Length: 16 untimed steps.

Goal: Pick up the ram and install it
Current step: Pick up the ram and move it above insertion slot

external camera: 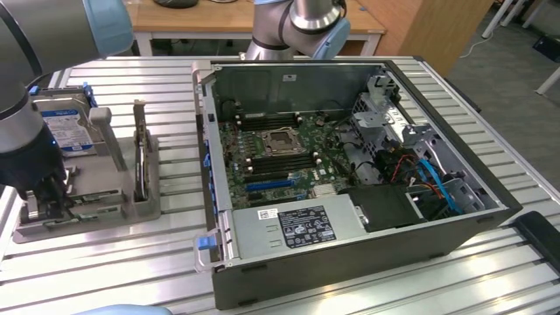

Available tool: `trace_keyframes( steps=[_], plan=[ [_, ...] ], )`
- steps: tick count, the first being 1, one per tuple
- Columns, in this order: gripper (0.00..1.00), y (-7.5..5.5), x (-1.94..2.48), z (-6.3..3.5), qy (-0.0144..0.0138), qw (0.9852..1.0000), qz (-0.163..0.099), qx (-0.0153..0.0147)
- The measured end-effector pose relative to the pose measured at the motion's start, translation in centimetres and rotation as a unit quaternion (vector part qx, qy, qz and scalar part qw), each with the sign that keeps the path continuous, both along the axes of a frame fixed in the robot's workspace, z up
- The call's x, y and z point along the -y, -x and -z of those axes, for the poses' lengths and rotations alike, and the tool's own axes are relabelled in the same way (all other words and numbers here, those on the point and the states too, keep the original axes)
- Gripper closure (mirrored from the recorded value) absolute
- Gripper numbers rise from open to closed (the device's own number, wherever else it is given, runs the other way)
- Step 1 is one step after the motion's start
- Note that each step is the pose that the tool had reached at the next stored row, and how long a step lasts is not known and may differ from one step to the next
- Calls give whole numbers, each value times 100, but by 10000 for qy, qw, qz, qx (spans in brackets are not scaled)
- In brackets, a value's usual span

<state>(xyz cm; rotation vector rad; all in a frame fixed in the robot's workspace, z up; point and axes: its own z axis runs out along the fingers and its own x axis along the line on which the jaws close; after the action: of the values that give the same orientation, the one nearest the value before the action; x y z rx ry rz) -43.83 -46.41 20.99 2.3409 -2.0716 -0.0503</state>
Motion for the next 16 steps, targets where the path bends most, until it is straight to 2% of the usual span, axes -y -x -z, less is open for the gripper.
trace_keyframes(
  steps=[16],
  plan=[
    [71, 0, 0, 139, 0, 10000, 0, 1]
  ],
)
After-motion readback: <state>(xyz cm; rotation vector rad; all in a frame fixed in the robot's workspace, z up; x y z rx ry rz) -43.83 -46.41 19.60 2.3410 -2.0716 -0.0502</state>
